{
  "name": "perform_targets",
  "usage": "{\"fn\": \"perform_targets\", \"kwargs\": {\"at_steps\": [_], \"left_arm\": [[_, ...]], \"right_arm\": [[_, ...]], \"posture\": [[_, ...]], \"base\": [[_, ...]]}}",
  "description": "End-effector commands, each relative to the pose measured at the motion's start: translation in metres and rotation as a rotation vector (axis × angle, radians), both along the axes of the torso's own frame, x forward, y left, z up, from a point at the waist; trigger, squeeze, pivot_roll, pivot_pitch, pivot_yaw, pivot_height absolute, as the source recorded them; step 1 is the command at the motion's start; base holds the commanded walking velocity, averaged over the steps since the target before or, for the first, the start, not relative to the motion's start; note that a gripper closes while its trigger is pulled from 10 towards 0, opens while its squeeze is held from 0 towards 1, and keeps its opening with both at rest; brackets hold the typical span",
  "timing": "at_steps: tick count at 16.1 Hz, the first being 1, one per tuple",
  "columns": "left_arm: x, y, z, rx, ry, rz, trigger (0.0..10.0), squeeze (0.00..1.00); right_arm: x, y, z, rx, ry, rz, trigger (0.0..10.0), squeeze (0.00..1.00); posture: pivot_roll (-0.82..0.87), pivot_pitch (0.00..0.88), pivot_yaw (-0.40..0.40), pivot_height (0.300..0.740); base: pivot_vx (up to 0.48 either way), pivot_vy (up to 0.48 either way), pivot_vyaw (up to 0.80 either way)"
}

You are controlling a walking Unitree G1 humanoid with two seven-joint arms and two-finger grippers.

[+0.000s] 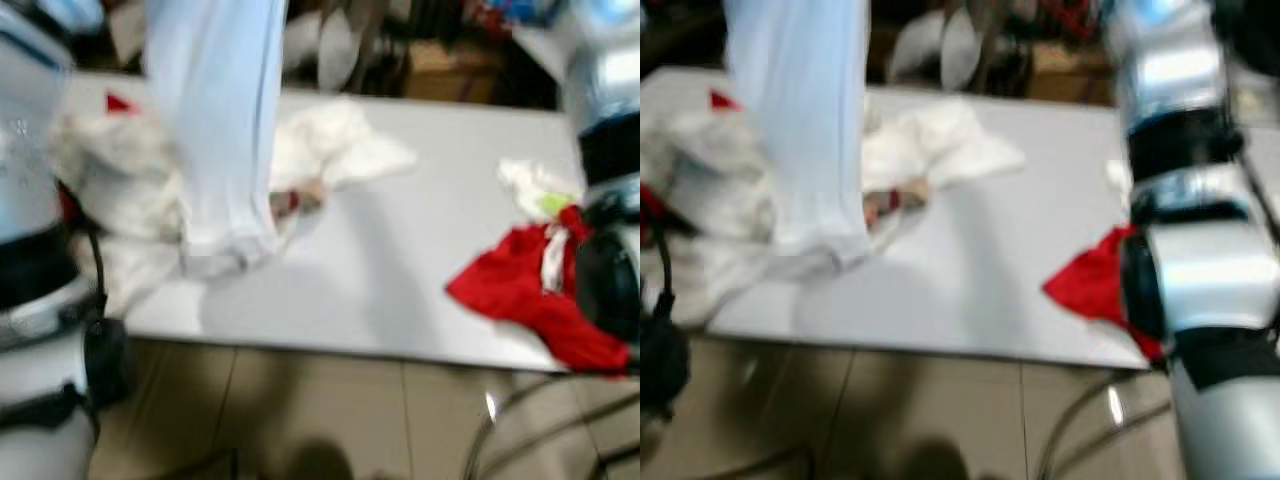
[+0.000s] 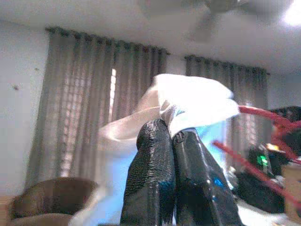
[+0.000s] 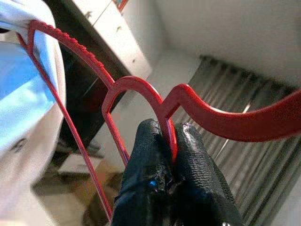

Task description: Hang hanger

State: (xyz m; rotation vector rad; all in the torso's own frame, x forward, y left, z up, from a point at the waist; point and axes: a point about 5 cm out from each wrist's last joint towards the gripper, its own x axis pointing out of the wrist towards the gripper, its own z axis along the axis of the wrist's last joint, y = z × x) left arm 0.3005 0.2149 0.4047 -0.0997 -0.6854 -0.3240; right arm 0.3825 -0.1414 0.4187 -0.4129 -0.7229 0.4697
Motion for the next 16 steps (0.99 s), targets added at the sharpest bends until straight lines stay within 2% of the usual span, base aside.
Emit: {"fn": "perform_targets", "kwargs": {"at_steps": [1,3,4,5,6,9,10,11,12,14,15,16], "left_arm": [[0.0,0.014,-0.007,-0.036,0.022,0.06,10.0,0.0],[0.003,0.014,-0.023,-0.028,0.073,0.093,10.0,0.0],[0.007,0.012,-0.037,-0.007,0.117,0.122,10.0,0.0],[0.013,0.011,-0.06,0.017,0.19,0.166,10.0,0.0],[0.018,0.009,-0.096,0.094,0.309,0.229,10.0,0.0],[0.013,0.006,-0.168,0.243,0.554,0.267,10.0,0.0],[0.011,0.007,-0.183,0.297,0.616,0.285,10.0,0.0],[0.006,0.012,-0.206,0.439,0.699,0.333,10.0,0.0],[0.001,0.017,-0.22,0.497,0.774,0.341,10.0,0.0],[-0.007,0.022,-0.239,0.592,0.868,0.336,10.0,0.0],[-0.013,0.032,-0.252,0.678,0.914,0.357,10.0,0.0],[-0.014,0.035,-0.256,0.697,0.924,0.358,10.0,0.0]], "right_arm": [[0.01,0.015,-0.028,-0.082,0.063,0.023,10.0,0.0],[0.018,0.024,-0.073,-0.217,0.137,0.027,10.0,0.0],[0.019,0.028,-0.104,-0.287,0.198,0.055,10.0,0.0],[0.016,0.031,-0.142,-0.368,0.272,0.098,10.0,0.0],[0.008,0.031,-0.17,-0.413,0.335,0.176,10.0,0.0],[-0.016,0.028,-0.206,-0.478,0.427,0.368,10.0,0.0],[-0.024,0.025,-0.211,-0.492,0.446,0.41,10.0,0.0],[-0.039,0.02,-0.216,-0.5,0.481,0.481,10.0,0.0],[-0.053,0.014,-0.22,-0.516,0.509,0.529,10.0,0.0],[-0.068,0.005,-0.223,-0.549,0.537,0.547,10.0,0.0],[-0.084,-0.004,-0.225,-0.577,0.576,0.569,10.0,0.0],[-0.09,-0.006,-0.225,-0.592,0.591,0.579,10.0,0.0]], "posture": [[-0.08,0.0,-0.027,0.74],[-0.07,0.0,-0.03,0.74],[-0.07,0.0,-0.032,0.74],[-0.07,0.0,-0.032,0.74],[-0.08,0.0,-0.028,0.74],[-0.09,0.0,-0.016,0.74],[-0.09,0.0,-0.014,0.74],[-0.1,0.0,-0.007,0.74],[-0.1,0.0,0.001,0.74],[-0.11,0.0,0.008,0.74],[-0.11,0.0,0.009,0.74],[-0.11,0.0,0.013,0.74]], "base": [[0.364,0.0,0.0],[0.358,0.0,0.0],[0.352,0.0,0.0],[0.341,0.0,0.0],[0.3,0.0,0.0],[0.087,0.0,0.0],[0.0,0.0,0.0],[0.0,0.0,0.0],[0.0,0.0,0.0],[0.0,0.0,0.0],[0.0,0.0,0.0],[0.0,0.0,0.0]]}}
